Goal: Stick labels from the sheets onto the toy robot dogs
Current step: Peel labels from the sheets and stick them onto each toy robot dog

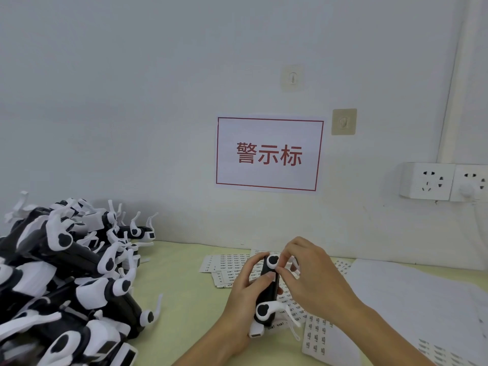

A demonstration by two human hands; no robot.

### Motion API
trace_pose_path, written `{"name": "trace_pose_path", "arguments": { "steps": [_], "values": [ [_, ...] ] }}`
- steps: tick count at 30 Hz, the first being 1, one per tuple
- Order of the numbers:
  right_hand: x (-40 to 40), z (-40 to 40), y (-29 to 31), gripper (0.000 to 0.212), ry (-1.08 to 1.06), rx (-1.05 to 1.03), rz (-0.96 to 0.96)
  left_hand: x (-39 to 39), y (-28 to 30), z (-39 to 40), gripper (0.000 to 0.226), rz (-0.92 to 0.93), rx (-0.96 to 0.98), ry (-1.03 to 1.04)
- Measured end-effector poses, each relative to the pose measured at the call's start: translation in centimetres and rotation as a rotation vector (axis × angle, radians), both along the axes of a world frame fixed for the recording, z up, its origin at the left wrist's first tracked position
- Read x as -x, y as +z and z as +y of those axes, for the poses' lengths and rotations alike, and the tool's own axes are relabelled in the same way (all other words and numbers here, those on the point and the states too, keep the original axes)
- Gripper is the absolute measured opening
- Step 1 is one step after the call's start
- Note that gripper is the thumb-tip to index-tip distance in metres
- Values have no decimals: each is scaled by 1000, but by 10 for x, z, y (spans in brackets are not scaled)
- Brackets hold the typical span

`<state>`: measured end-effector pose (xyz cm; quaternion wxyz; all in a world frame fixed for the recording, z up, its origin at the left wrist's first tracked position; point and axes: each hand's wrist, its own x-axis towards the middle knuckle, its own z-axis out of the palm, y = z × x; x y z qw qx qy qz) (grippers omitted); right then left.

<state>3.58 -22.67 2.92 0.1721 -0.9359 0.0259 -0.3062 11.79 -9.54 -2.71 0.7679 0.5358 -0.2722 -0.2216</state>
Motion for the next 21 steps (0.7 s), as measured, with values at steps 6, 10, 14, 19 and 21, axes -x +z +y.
{"name": "trace_pose_path", "arguments": {
  "steps": [6, 10, 14, 19, 21],
  "values": [
    [-1, 0, -4, 14, 51, -111, -32, 3, 2, 1, 36, -57, -60, 29],
    [-4, 1, -10, 44, 40, -203, 89, 7, 6, 2, 39, -98, -66, -32],
    [-3, 0, -6, 39, 112, -414, 171, 7, 4, 3, 49, -134, -68, -58],
    [-3, 0, -2, 32, 158, -544, 165, 6, 2, 3, 49, -75, -52, -75],
    [-3, -1, -1, 27, 145, -563, 148, 4, 1, 3, 42, -20, -34, -74]
  ]
}}
